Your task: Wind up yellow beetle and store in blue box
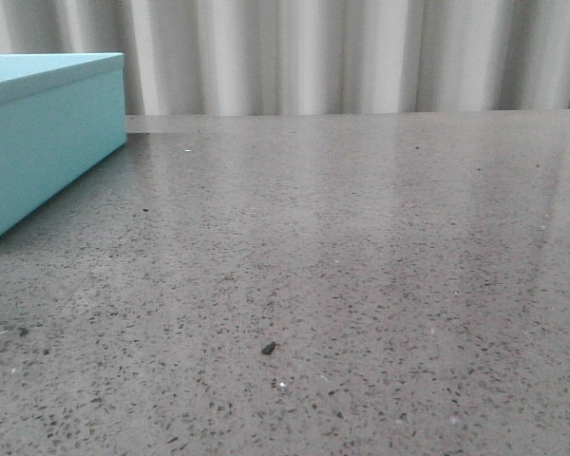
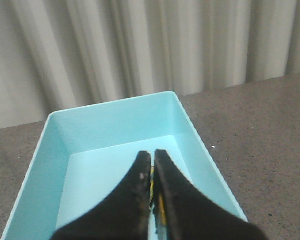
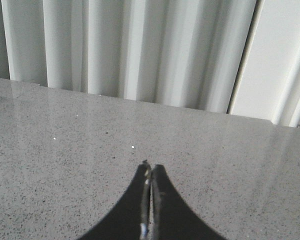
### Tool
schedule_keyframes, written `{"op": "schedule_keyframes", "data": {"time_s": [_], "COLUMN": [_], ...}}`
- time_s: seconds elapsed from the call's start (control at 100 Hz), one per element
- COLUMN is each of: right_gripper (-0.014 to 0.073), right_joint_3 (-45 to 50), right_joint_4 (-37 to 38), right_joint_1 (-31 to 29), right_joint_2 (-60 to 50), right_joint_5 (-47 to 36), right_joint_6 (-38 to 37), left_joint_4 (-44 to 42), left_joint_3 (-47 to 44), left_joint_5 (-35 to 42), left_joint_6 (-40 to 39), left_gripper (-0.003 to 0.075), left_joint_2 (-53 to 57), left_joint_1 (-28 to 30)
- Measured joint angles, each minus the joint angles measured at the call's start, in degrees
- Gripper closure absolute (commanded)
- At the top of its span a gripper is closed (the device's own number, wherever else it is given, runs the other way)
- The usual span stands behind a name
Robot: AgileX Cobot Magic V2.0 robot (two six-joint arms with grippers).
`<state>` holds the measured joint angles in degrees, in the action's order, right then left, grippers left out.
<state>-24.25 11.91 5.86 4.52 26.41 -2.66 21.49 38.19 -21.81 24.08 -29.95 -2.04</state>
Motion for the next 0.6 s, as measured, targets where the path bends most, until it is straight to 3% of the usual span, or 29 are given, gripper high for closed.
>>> {"op": "schedule_keyframes", "data": {"time_s": [0.31, 0.6], "right_gripper": [0.0655, 0.0655], "right_joint_3": [3.8, 5.0], "right_joint_4": [0.0, 0.0], "right_joint_1": [0.0, 0.0], "right_joint_2": [-2.6, -3.0], "right_joint_5": [-5.1, -6.6], "right_joint_6": [-0.2, -1.0], "left_joint_4": [0.5, 0.7], "left_joint_3": [-16.2, -22.8], "left_joint_5": [8.7, 13.6], "left_joint_6": [0.0, 0.0], "left_gripper": [0.0741, 0.0741], "left_joint_2": [19.9, 28.9], "left_joint_1": [0.0, 0.0]}}
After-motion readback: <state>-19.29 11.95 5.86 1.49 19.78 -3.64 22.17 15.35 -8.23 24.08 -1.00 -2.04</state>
